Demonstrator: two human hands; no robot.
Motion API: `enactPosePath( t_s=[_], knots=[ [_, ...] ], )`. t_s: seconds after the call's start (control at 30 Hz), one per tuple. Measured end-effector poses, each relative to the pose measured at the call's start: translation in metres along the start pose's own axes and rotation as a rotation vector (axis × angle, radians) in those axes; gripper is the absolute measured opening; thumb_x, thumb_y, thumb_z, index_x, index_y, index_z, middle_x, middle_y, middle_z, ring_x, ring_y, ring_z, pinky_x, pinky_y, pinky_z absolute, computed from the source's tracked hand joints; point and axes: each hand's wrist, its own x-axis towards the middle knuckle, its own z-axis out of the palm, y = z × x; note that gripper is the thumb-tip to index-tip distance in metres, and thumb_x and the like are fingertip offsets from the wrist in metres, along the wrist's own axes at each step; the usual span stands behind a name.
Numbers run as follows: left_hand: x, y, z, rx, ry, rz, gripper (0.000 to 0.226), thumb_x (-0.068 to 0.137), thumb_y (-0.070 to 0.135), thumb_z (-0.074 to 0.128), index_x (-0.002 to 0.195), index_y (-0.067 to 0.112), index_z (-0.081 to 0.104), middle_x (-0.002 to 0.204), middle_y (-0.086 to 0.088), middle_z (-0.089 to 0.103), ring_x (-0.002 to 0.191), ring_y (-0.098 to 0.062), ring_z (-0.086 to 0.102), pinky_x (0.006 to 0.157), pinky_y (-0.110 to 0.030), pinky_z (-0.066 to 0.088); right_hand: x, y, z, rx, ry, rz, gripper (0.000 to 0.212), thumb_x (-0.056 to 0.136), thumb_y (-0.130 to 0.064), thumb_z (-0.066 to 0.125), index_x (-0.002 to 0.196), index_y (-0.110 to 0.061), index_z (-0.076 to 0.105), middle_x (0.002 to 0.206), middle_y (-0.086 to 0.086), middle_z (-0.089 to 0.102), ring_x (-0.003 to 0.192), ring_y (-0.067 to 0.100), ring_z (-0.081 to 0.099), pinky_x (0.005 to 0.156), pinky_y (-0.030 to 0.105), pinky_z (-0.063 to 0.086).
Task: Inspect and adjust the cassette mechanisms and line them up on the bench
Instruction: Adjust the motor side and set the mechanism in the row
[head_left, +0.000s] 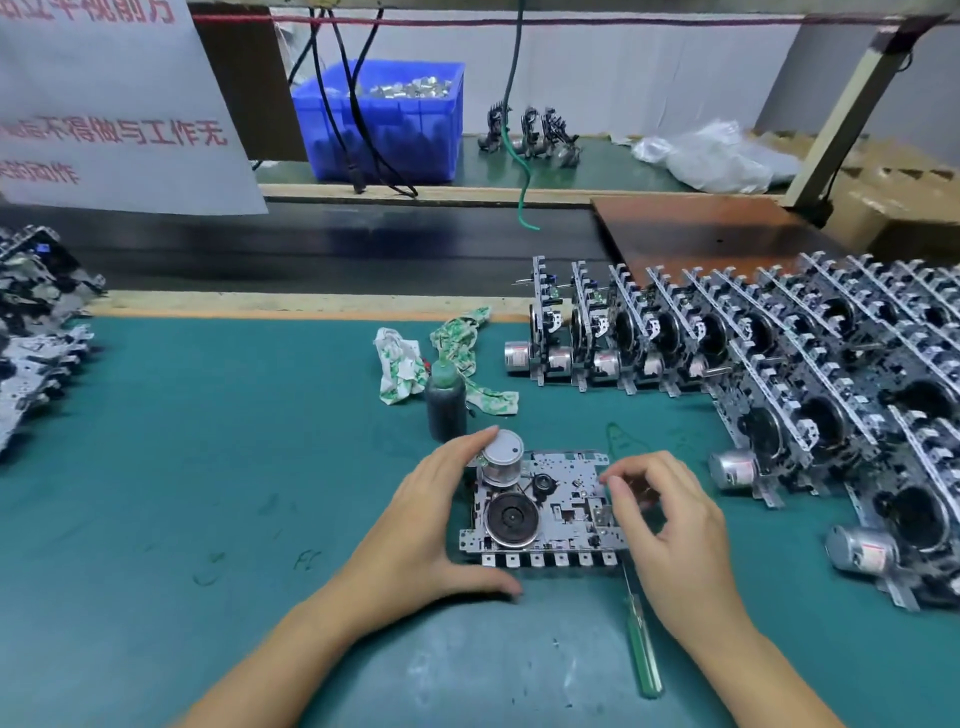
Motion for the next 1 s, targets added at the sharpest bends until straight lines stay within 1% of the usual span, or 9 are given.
enactPosePath(
  t_s=[0.1, 0.27, 0.37, 0.47, 0.63, 0.73, 0.83, 0.93, 1.0],
  knots=[
    [0.0001, -0.0024, 0.0003, -0.023, 0.014, -0.013, 0.099, 0.057, 0.054, 0.084, 0.134, 0.053, 0.024, 0.137, 0.043, 0.025, 0.131, 0.011, 0.029, 0.105, -0.005, 0.022, 0.0005, 0.0002, 0.0003, 0.03, -0.01, 0.037, 0.017, 0.094, -0.024, 0.054, 0.078, -0.024, 0.059, 0.077, -0.014, 0.055, 0.078, 0.009, 0.052, 0.064, 0.016, 0.039],
    [0.0001, -0.0021, 0.0, -0.026, 0.016, -0.025, 0.099, 0.054, 0.059, 0.082, 0.135, 0.053, 0.024, 0.136, 0.043, 0.026, 0.13, 0.009, 0.031, 0.105, -0.007, 0.024, 0.0001, -0.002, -0.0005, 0.049, -0.033, 0.063, 0.027, 0.088, -0.042, 0.043, 0.08, -0.023, 0.06, 0.078, -0.014, 0.055, 0.077, 0.009, 0.054, 0.067, 0.026, 0.042],
    [0.0002, -0.0018, -0.0002, -0.017, 0.021, -0.032, 0.102, 0.053, 0.059, 0.084, 0.135, 0.054, 0.024, 0.136, 0.043, 0.026, 0.129, 0.011, 0.031, 0.105, -0.007, 0.023, -0.0001, -0.0014, -0.0006, 0.071, -0.039, 0.091, 0.03, 0.088, -0.047, 0.041, 0.081, -0.024, 0.06, 0.079, -0.014, 0.055, 0.077, 0.011, 0.057, 0.068, 0.032, 0.045],
    [0.0003, 0.0016, 0.0002, 0.022, 0.027, -0.022, 0.102, 0.055, 0.057, 0.082, 0.136, 0.053, 0.021, 0.136, 0.042, 0.024, 0.129, 0.011, 0.031, 0.105, -0.008, 0.023, 0.0, 0.0002, 0.001, 0.053, -0.052, 0.082, 0.027, 0.095, -0.044, 0.044, 0.081, -0.027, 0.059, 0.083, -0.016, 0.054, 0.079, 0.01, 0.054, 0.068, 0.027, 0.043],
    [0.0004, 0.0057, 0.0009, 0.151, 0.088, 0.001, 0.094, 0.056, 0.053, 0.073, 0.136, 0.049, 0.024, 0.135, 0.038, 0.03, 0.123, 0.013, 0.034, 0.103, -0.015, 0.028, -0.0003, -0.0005, 0.0012, 0.062, -0.076, 0.093, 0.03, 0.09, -0.048, 0.041, 0.081, -0.026, 0.059, 0.081, -0.015, 0.054, 0.078, 0.009, 0.055, 0.066, 0.031, 0.046],
    [0.0008, 0.003, -0.0006, 0.128, 0.057, 0.002, 0.099, 0.054, 0.061, 0.079, 0.136, 0.051, 0.024, 0.137, 0.041, 0.025, 0.126, 0.015, 0.029, 0.104, -0.01, 0.023, -0.0012, 0.0013, 0.0009, 0.061, -0.066, 0.092, 0.027, 0.096, -0.042, 0.043, 0.081, -0.027, 0.059, 0.083, -0.016, 0.054, 0.08, 0.01, 0.055, 0.068, 0.026, 0.044],
    [0.0005, 0.002, -0.0027, 0.102, 0.047, -0.018, 0.103, 0.047, 0.068, 0.081, 0.134, 0.052, 0.027, 0.136, 0.042, 0.025, 0.126, 0.017, 0.027, 0.102, -0.004, 0.02, -0.0005, 0.0008, 0.0002, 0.078, -0.075, 0.098, 0.028, 0.093, -0.047, 0.043, 0.081, -0.027, 0.06, 0.086, -0.017, 0.055, 0.082, 0.008, 0.056, 0.07, 0.023, 0.043],
    [-0.0013, 0.0018, -0.0028, 0.111, 0.05, -0.017, 0.103, 0.046, 0.068, 0.08, 0.133, 0.053, 0.027, 0.136, 0.042, 0.026, 0.125, 0.018, 0.026, 0.101, -0.002, 0.018, 0.0009, -0.005, -0.0021, 0.116, -0.098, 0.106, 0.027, 0.086, -0.051, 0.04, 0.085, -0.031, 0.058, 0.09, -0.018, 0.054, 0.084, 0.008, 0.057, 0.07, 0.02, 0.043],
    [-0.0021, 0.0019, -0.0028, 0.115, 0.057, -0.019, 0.102, 0.047, 0.066, 0.081, 0.133, 0.052, 0.028, 0.136, 0.042, 0.027, 0.125, 0.018, 0.026, 0.101, -0.002, 0.019, 0.0027, -0.0082, -0.0068, 0.133, -0.168, 0.083, 0.025, 0.082, -0.055, 0.044, 0.096, -0.037, 0.056, 0.101, -0.024, 0.051, 0.097, 0.006, 0.055, 0.078, 0.014, 0.04]
  ],
)
